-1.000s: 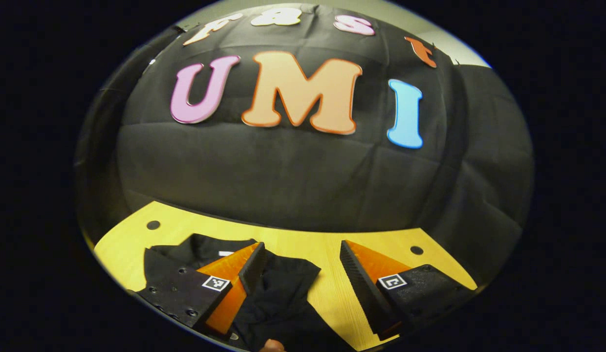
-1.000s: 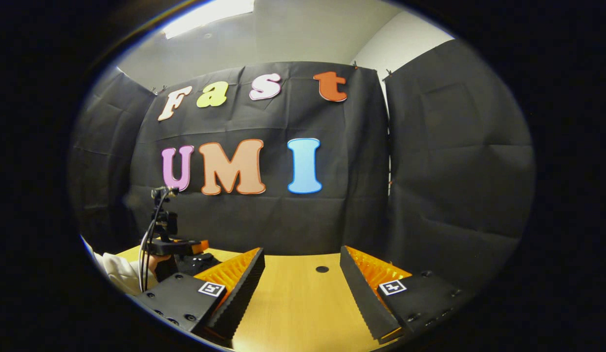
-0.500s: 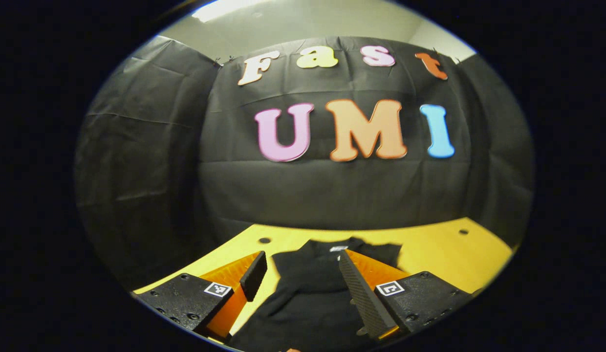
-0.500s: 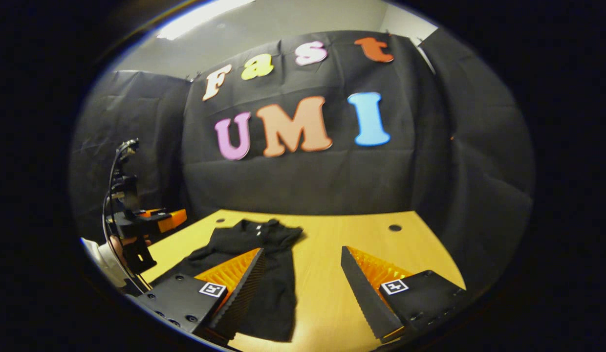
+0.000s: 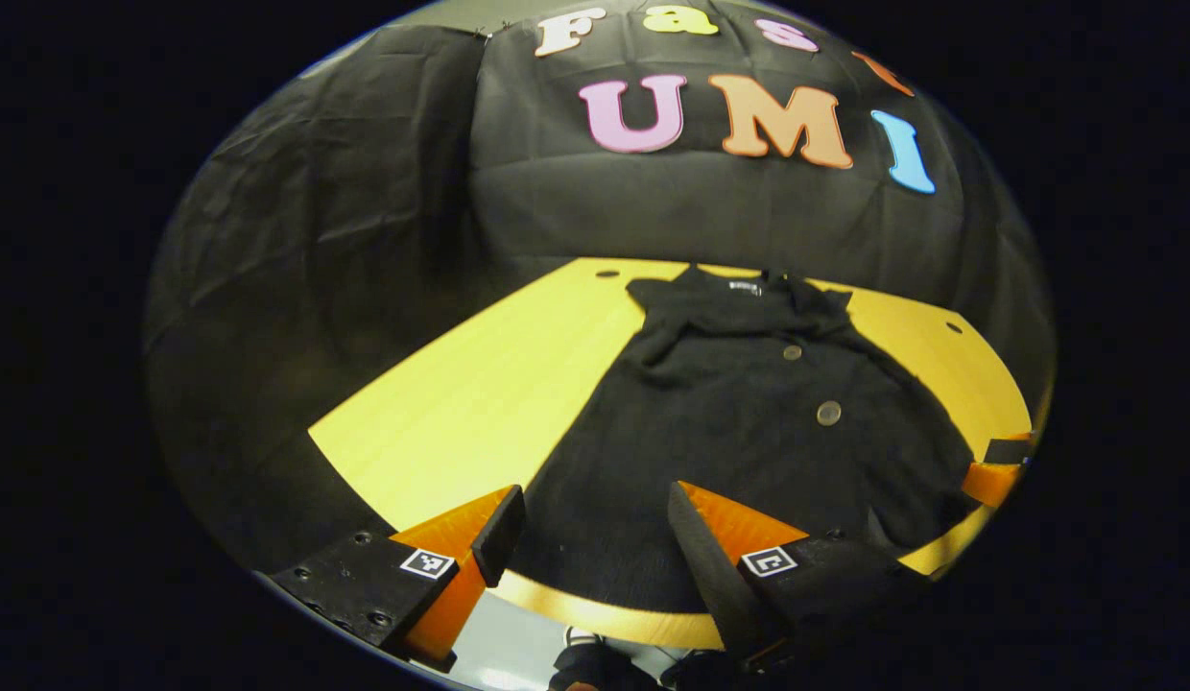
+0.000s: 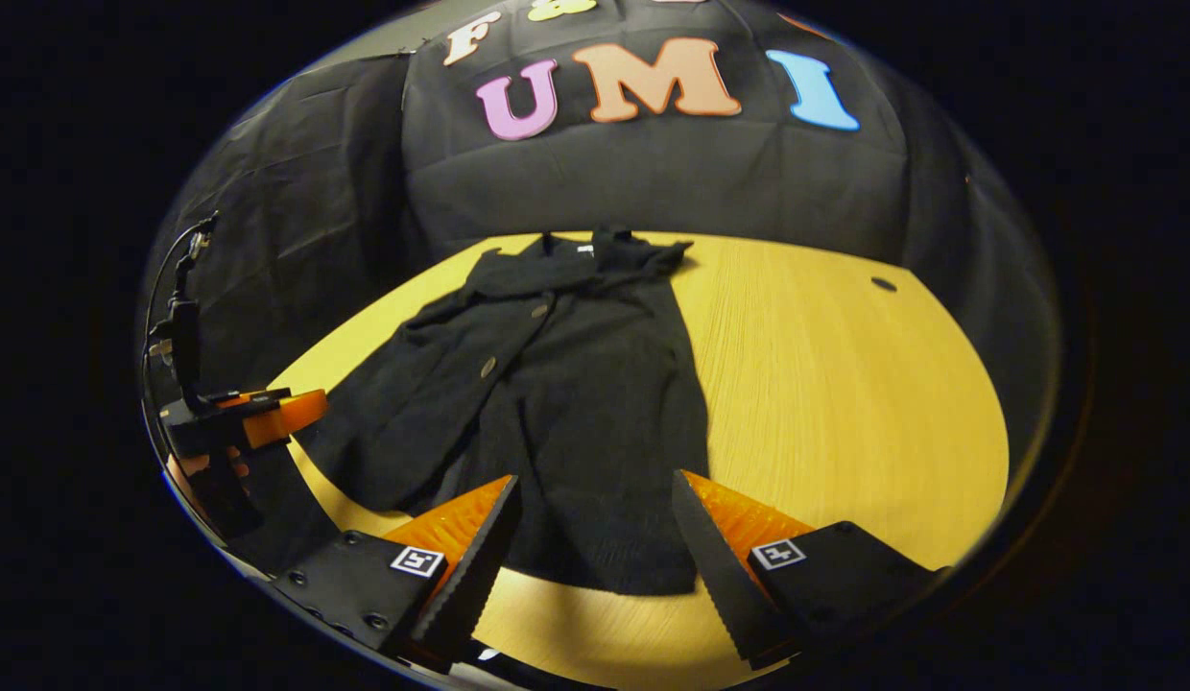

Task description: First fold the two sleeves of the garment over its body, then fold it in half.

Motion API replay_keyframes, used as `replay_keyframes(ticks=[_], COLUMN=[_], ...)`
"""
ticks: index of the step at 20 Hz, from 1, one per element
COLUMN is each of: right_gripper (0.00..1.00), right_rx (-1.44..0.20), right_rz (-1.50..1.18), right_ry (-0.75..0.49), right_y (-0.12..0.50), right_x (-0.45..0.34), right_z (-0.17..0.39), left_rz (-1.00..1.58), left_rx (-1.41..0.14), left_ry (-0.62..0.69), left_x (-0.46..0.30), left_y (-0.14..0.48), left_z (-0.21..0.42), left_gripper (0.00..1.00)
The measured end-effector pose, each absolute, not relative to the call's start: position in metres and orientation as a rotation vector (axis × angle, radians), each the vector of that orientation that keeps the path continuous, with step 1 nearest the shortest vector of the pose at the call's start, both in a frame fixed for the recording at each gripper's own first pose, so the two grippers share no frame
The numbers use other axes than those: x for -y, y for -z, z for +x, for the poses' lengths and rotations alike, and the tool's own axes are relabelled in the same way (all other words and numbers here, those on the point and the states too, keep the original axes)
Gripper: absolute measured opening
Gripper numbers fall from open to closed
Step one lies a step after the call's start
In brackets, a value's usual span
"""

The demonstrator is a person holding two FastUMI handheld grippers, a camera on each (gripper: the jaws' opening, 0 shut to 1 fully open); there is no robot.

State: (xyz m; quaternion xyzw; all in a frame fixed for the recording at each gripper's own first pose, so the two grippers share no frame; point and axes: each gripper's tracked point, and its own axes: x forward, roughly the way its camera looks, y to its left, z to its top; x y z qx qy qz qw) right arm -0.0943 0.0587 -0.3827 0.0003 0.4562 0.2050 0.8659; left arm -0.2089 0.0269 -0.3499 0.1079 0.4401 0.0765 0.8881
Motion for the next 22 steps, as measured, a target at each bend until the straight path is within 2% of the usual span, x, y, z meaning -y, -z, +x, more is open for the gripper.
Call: replay_keyframes(ticks=[2,4,5,6,8,10,11,12,13,14,15,16,17,18,19,22], right_gripper=[0.99,0.98,0.95,0.99,0.96,0.93,0.84,0.78,0.54,0.52,0.36,0.31,0.2,0.21,0.13,0.13], right_rx=[-1.002,-0.95,-0.95,-0.928,-0.917,-0.919,-0.915,-0.909,-0.91,-0.915,-0.916,-0.921,-0.914,-0.918,-0.922,-0.917], right_rz=[-0.03,-0.063,-0.078,-0.078,-0.069,-0.051,-0.05,-0.033,-0.004,0.011,0.013,-0.002,-0.025,-0.05,-0.065,-0.062], right_ry=[-0.425,-0.425,-0.423,-0.421,-0.425,-0.417,-0.402,-0.389,-0.392,-0.398,-0.402,-0.407,-0.415,-0.413,-0.421,-0.448], right_y=[0.397,0.392,0.395,0.395,0.396,0.395,0.398,0.398,0.399,0.4,0.4,0.4,0.399,0.398,0.397,0.387], right_x=[-0.055,-0.059,-0.054,-0.055,-0.054,-0.049,-0.044,-0.041,-0.046,-0.049,-0.051,-0.052,-0.053,-0.054,-0.056,-0.059], right_z=[-0.101,-0.088,-0.096,-0.096,-0.097,-0.096,-0.092,-0.09,-0.091,-0.092,-0.092,-0.092,-0.092,-0.09,-0.09,-0.084], left_rz=[0.248,0.259,0.262,0.253,0.231,0.182,0.179,0.183,0.198,0.225,0.267,0.324,0.39,0.452,0.485,0.413], left_rx=[-1.018,-0.93,-0.972,-0.959,-0.946,-0.948,-0.946,-0.956,-0.955,-0.955,-0.958,-0.959,-0.97,-0.973,-0.978,-0.983], left_ry=[-0.145,-0.129,-0.127,-0.131,-0.147,-0.145,-0.142,-0.128,-0.113,-0.1,-0.084,-0.068,-0.063,-0.059,-0.051,-0.011], left_x=[-0.029,-0.029,-0.03,-0.03,-0.03,-0.024,-0.023,-0.018,-0.009,-0.002,0.002,0.006,0.007,0.007,0.009,0.029], left_y=[0.374,0.361,0.366,0.365,0.368,0.37,0.371,0.375,0.378,0.38,0.382,0.383,0.383,0.383,0.381,0.382], left_z=[-0.232,-0.218,-0.228,-0.23,-0.229,-0.228,-0.226,-0.227,-0.227,-0.225,-0.227,-0.225,-0.226,-0.225,-0.225,-0.215], left_gripper=[0.94,0.93,0.92,0.92,0.95,0.91,0.83,0.8,0.7,0.55,0.41,0.32,0.11,0.06,0.0,0.0])
